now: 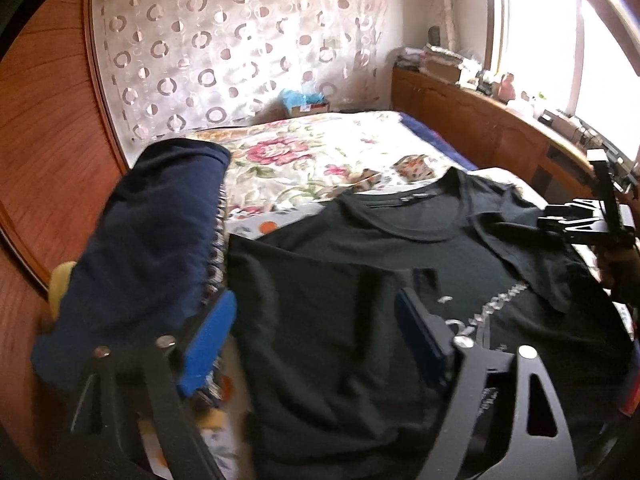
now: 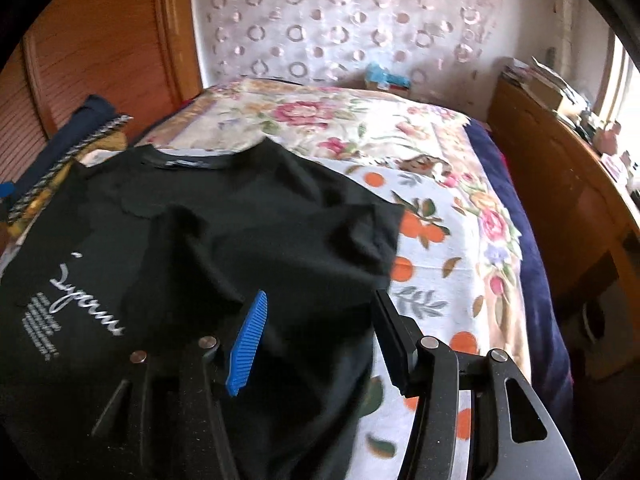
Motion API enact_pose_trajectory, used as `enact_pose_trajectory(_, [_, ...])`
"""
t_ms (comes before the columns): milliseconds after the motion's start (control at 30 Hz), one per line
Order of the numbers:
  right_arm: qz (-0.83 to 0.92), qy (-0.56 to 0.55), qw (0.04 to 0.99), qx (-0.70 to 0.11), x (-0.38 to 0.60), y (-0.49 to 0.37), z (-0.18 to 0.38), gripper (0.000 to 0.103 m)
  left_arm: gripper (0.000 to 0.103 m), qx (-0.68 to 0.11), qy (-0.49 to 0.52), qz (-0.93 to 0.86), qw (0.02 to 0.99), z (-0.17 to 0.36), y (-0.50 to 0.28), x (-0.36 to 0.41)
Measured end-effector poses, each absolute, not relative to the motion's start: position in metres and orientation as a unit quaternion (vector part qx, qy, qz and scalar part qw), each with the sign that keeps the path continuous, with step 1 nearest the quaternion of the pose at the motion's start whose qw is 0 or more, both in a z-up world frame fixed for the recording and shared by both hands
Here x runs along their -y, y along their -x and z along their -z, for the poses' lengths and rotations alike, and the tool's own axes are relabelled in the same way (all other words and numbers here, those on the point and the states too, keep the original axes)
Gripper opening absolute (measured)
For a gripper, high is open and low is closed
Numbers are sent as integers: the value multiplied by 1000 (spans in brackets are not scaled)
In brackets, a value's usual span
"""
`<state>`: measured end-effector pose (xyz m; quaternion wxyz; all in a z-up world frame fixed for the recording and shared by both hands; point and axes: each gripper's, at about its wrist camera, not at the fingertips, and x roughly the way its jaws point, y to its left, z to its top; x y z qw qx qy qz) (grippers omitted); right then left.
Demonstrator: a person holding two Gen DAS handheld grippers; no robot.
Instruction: Fold small clothes
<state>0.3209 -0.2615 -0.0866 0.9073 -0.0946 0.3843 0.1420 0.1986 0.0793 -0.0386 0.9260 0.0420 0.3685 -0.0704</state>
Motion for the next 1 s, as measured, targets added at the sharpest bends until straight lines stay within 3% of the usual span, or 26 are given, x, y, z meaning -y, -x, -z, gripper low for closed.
enact_pose_trajectory(167, [-135,91,908,-387,252,-327,98,57,57,-396,-53,58,915,41,-228,-87])
enact_pose_trajectory(333, [-139,73,906,-394,257,-327,96,67,44,-429,-69,53,899,49,-260,-89])
enact_pose_trajectory(633, [-138,73,907,-392,271,-329,101,71,24,-472,-135,32,870,61,-308,-88])
enact_pose_trajectory(1000, [-139,72,907,-392,273,-330,102,73,24,-526,-190,20,829,80,-329,-81])
